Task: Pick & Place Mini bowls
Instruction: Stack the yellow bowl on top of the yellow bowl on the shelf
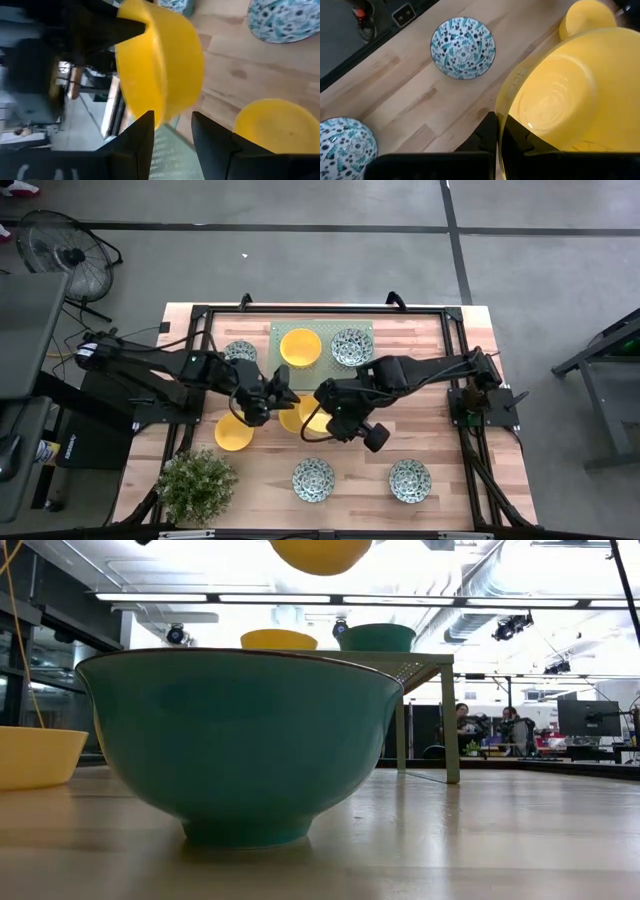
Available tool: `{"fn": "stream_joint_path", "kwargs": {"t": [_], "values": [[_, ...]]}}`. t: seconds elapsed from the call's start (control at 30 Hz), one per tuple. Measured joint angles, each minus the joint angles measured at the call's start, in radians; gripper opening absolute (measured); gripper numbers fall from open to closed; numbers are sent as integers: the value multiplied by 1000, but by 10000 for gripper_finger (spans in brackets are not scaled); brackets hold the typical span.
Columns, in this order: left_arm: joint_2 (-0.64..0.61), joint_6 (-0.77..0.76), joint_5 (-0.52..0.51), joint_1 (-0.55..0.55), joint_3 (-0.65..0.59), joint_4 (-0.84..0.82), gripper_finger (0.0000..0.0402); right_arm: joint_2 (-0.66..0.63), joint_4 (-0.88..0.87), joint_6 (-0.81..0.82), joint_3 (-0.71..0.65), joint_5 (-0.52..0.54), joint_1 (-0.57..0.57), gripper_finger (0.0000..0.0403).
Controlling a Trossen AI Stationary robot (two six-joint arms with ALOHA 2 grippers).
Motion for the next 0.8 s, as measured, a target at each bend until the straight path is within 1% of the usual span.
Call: {"fn": "stream_joint_path", "kwargs": {"t": [0.27,0.53,0.7,0.8], "values": [[-1,14,2,2,4,-2,127,0,1,-45,0,-5,-24,0],[32,16,11,2,4,-18,127,15,31,-101,0,-12,-54,0],[39,16,17,2,1,-27,126,15,43,-107,0,-9,-58,0],[48,16,14,2,1,-30,116,15,37,-113,0,-10,-60,0]]}}
